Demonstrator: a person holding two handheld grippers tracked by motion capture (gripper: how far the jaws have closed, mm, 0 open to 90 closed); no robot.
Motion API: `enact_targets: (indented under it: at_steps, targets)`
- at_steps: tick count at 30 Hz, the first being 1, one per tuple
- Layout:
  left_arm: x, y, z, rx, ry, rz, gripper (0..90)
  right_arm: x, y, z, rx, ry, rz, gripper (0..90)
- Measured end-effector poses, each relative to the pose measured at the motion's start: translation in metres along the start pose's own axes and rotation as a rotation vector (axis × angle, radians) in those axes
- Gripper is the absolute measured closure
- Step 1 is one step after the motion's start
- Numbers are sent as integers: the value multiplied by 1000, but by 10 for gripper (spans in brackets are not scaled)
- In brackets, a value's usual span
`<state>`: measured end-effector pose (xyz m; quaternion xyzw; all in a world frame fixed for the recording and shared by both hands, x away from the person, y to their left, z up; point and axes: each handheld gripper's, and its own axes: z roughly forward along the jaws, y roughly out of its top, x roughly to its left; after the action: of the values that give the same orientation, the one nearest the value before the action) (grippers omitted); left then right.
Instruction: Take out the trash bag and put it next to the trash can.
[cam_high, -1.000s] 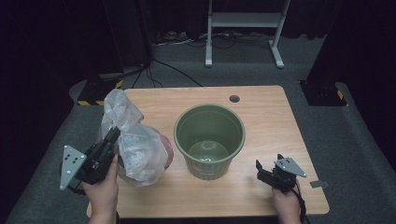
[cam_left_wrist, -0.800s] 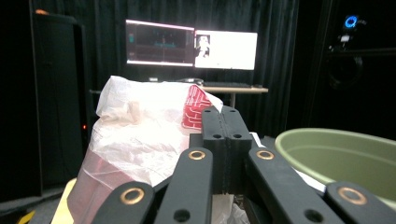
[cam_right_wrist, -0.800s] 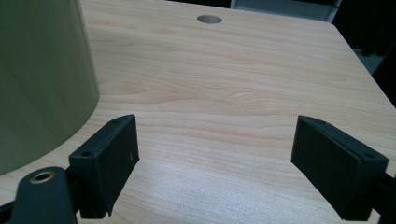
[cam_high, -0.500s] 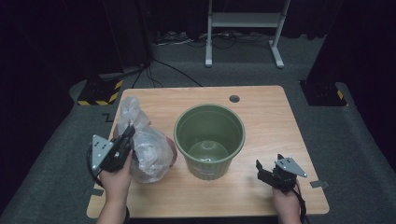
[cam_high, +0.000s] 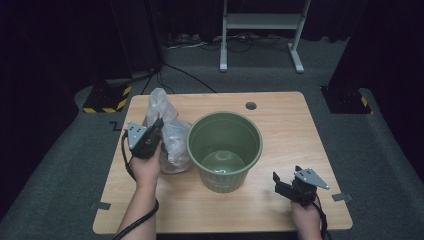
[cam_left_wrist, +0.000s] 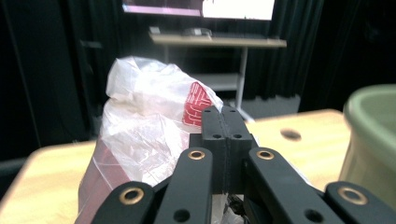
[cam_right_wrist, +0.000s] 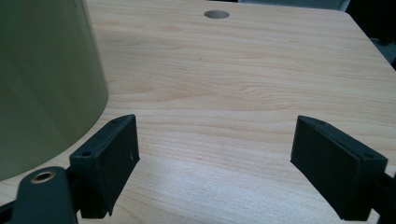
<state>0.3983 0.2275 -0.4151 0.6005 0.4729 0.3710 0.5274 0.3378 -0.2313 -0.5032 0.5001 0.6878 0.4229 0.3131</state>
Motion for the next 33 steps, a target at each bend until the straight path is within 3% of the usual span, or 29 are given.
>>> enact_targets:
  at_steps: [5, 7, 8, 11, 15, 19, 21, 26, 30, 33]
  targets:
    - [-16, -25, 12, 111, -22, 35, 892, 1, -1, 2, 10, 4, -4, 149]
    - [-19, -30, 11, 141, -42, 7, 826, 1, -2, 3, 21, 3, 5, 151]
    - [-19, -30, 9, 145, -56, -22, 769, 0, -2, 4, 25, 2, -2, 154]
    - [-17, -23, -2, 129, -69, -54, 548, 0, -3, 8, 45, -5, 0, 167]
    - [-16, -10, -19, 105, -56, -19, 377, 1, -4, 12, 65, -28, -4, 171]
    - [-14, -4, -36, 93, -63, -14, 231, 4, -5, 15, 97, -28, -26, 171]
    - [-13, -4, -45, 89, -70, -19, 227, 5, -6, 16, 109, -29, -32, 171]
    - [-5, -15, -67, 151, -57, -16, 215, 7, -7, 19, 142, -35, -41, 171]
    - [5, -37, -84, 217, -85, -45, 192, 5, -7, 20, 166, -30, -43, 171]
    - [10, -60, -93, 285, -81, -29, 186, 6, -8, 21, 185, -21, -47, 170]
